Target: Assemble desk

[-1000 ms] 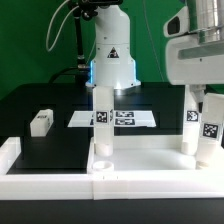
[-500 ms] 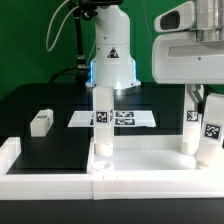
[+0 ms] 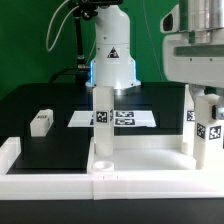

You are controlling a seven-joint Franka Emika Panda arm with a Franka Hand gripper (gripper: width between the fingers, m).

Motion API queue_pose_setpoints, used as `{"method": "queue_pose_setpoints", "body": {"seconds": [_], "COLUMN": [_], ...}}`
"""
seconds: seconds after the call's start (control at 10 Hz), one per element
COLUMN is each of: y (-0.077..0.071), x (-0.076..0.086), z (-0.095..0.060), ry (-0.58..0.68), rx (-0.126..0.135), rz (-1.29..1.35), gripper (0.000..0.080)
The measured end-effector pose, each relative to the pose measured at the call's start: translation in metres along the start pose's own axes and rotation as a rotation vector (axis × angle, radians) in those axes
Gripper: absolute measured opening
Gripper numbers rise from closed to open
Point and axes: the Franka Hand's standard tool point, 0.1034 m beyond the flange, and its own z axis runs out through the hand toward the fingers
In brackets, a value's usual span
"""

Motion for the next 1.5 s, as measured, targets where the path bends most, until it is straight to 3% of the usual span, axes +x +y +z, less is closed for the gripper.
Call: {"method": "queue_pose_setpoints", "body": {"seconds": [0.2,0.5,0.6,0.7,0.8,0.9,1.2,1.4,1.5], "y": [0.001,0.000,0.000,0.001,0.003,0.005,0.005,-0.004,-0.003], "x": [-0.001,-0.002,-0.003,-0.004,-0.006,-0.003,0.002,-0.002,-0.005], "z": [0.001,0.000,-0.001,-0.001,0.000,0.000,0.001,-0.001,0.000], "ry": [-0.027,-0.018,-0.013,-0.029,-0.040,-0.022,-0.008,0.053,0.052], "rx": [0.010,0.003,-0.025,-0.055,-0.063,-0.041,-0.052,-0.039,-0.034], "rz": [0.170,0.029,-0.238,-0.435,-0.532,-0.565,-0.845,-1.201,-1.187], "gripper": [0.0302,0.0302,0.0391,0.0561,0.0561,0.0633,0.0649,0.0649,0.0612]}}
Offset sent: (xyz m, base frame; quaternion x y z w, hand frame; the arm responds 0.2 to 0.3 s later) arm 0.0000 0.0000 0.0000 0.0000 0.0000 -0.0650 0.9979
